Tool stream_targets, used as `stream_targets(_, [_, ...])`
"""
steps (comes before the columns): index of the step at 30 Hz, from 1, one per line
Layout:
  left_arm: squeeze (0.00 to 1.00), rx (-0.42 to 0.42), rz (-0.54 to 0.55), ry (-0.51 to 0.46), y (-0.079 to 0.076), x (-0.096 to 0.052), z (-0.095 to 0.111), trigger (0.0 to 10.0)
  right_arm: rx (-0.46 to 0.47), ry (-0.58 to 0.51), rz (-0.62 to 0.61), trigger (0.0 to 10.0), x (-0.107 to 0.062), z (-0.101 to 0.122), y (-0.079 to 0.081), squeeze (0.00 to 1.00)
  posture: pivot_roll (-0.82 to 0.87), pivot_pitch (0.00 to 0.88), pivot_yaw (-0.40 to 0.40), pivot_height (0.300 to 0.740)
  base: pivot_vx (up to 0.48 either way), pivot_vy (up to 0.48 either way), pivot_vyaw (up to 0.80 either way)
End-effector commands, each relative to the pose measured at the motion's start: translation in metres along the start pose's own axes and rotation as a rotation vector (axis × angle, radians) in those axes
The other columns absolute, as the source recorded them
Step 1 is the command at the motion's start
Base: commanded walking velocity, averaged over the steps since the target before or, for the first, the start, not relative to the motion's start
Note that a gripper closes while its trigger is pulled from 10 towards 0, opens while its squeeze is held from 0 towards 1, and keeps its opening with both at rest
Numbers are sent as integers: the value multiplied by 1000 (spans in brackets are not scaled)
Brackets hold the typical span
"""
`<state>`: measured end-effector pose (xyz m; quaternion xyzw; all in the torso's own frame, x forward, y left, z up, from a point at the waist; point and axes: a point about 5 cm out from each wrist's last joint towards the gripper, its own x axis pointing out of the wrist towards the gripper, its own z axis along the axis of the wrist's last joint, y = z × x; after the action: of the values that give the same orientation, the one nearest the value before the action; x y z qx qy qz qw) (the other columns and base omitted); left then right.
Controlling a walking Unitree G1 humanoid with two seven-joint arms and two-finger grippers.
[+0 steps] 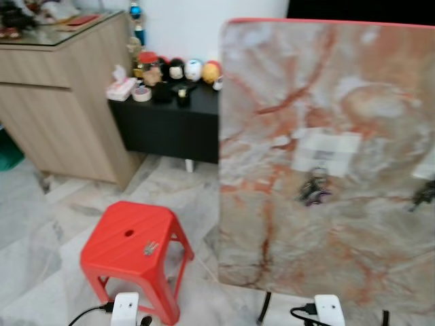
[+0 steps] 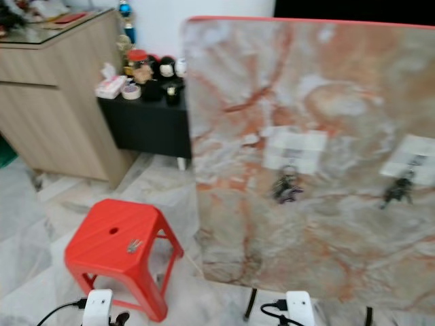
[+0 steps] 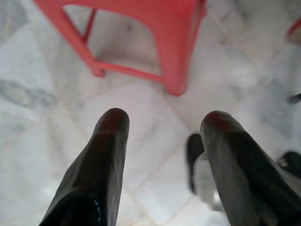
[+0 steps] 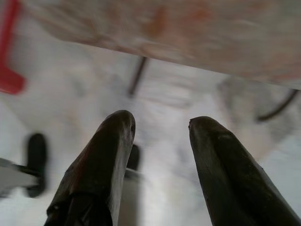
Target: Hang keys on a hook
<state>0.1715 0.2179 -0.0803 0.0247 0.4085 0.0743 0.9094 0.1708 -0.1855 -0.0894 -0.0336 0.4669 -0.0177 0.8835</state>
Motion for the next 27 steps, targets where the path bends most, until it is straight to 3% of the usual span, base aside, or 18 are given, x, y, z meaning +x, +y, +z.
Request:
stream_targets(1, [0,-2,-5,3,-2,1,1,10000,9,26,-23,10000,-2,-8,-7,0,15,0,-2,740,0,330,0])
stream_targets(27, [0,-6,-4,8,-2,0,-1,10000,18,24,-24,10000,-1,-7,-4,0,19,0,-2,740,0,332,0])
